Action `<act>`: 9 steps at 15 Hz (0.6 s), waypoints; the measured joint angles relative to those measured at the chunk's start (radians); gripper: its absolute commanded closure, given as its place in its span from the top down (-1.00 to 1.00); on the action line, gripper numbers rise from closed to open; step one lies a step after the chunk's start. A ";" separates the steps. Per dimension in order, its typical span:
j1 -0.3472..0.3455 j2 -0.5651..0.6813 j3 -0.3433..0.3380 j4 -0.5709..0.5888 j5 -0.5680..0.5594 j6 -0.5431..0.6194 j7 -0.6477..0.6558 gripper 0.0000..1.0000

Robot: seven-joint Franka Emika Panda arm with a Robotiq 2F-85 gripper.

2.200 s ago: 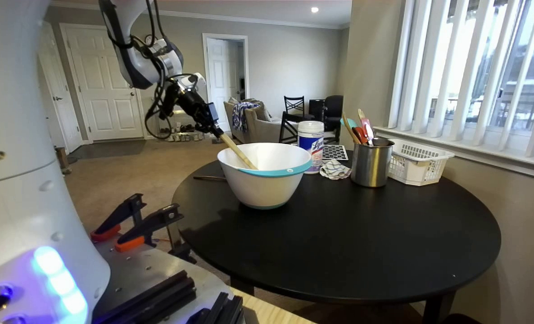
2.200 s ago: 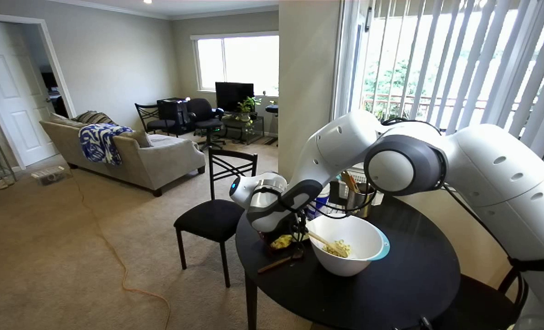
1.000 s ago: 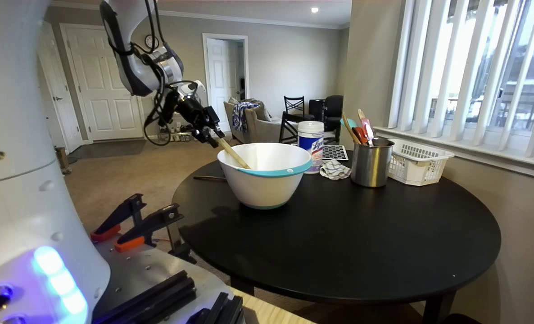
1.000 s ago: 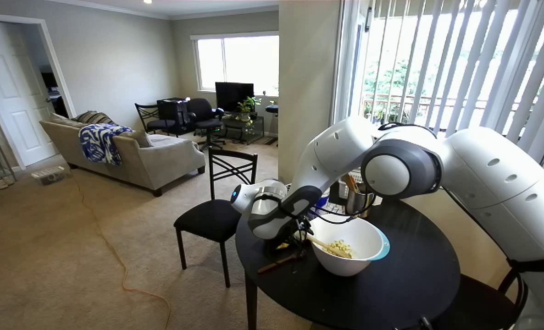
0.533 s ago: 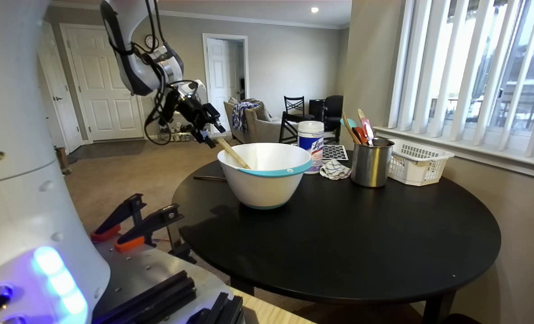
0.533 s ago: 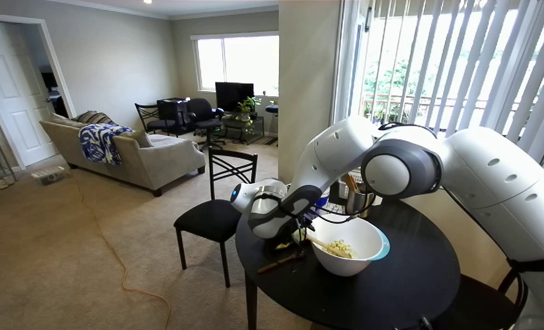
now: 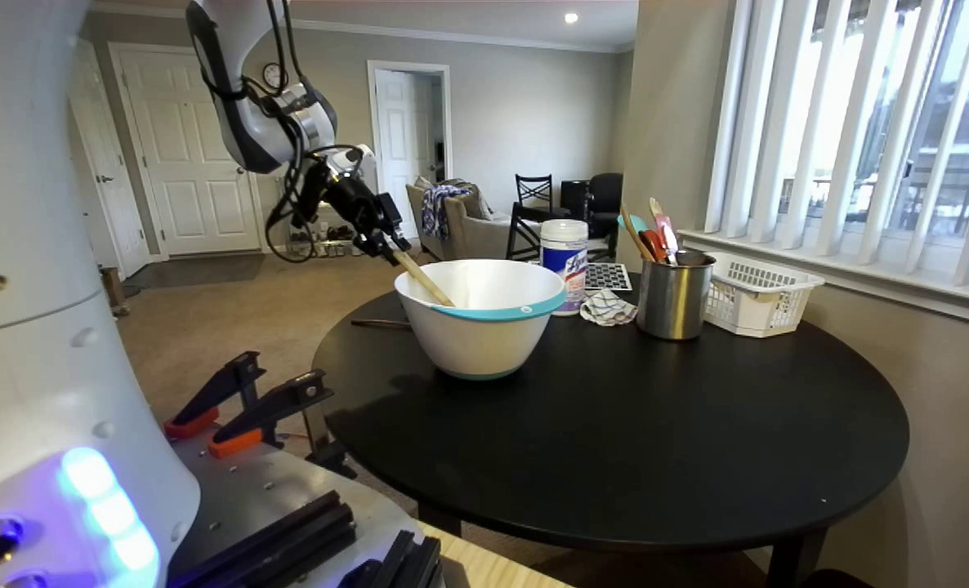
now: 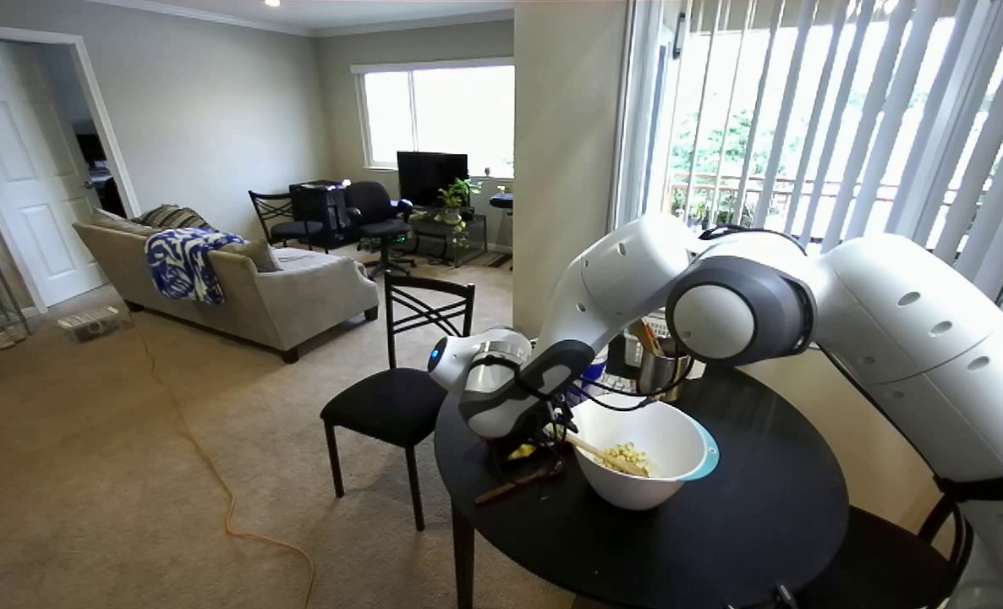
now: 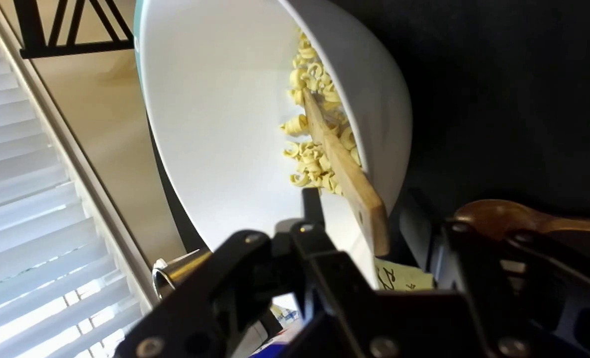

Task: Stir the contents in the big white bowl

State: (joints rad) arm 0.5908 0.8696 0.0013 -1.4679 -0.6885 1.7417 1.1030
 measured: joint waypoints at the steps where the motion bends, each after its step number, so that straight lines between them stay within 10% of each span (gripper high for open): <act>1: 0.000 0.000 0.000 0.000 0.000 0.000 0.000 -0.84; 9: 0.000 0.006 0.000 0.000 -0.001 -0.003 -0.002 -0.90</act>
State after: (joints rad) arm 0.5911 0.8755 0.0016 -1.4674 -0.6896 1.7384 1.1014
